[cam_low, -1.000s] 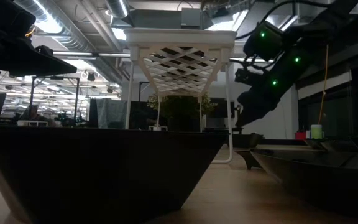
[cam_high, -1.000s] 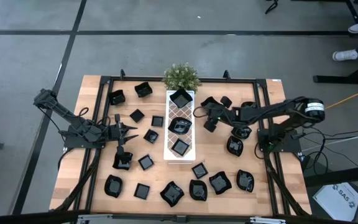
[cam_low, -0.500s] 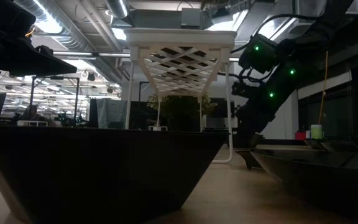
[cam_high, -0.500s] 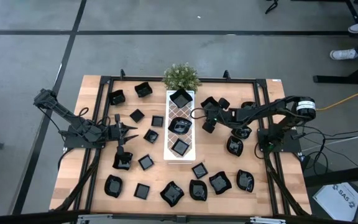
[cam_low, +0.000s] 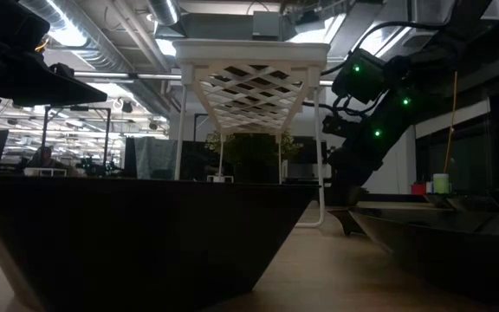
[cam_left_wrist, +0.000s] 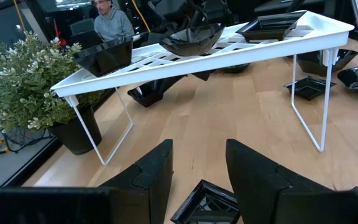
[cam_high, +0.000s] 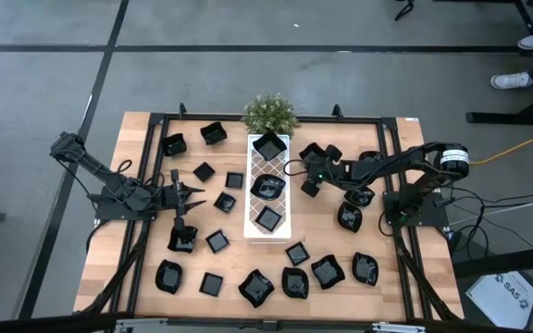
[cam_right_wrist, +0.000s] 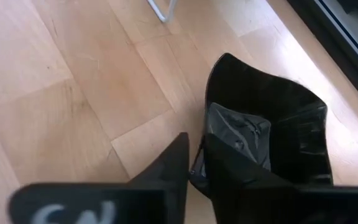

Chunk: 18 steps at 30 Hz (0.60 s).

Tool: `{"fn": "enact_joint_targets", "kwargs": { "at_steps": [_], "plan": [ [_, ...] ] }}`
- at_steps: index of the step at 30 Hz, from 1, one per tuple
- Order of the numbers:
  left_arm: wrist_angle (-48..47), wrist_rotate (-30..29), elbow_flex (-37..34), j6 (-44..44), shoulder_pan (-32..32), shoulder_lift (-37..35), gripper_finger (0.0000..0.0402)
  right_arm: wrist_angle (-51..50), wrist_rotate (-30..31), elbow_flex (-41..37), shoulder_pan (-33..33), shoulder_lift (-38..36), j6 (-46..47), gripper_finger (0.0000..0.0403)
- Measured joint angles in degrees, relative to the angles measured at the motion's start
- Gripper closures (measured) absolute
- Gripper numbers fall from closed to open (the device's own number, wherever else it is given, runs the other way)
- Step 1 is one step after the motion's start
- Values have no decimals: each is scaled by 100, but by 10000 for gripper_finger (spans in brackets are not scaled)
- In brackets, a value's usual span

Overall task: Pick & Place Mini shaped plates
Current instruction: Stack the distorted square plate on top of the distorted square plate on the shelf

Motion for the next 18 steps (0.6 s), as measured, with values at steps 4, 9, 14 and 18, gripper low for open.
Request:
{"fn": "enact_joint_targets", "kwargs": {
  "at_steps": [4, 9, 14, 18],
  "plan": [
    [0, 0, -2, 0, 2, 0, 258, -1, 12, 1, 0, -16, 5, 394],
    [0, 0, -2, 2, 0, 0, 258, -53, 37, 0, 0, -181, 11, 388],
    [0, 0, -2, 1, 1, 1, 258, -298, 250, 2, 0, -486, 3, 397],
    [0, 0, -2, 0, 0, 2, 258, -626, 399, 2, 1, -744, 132, 394]
  ]
}}
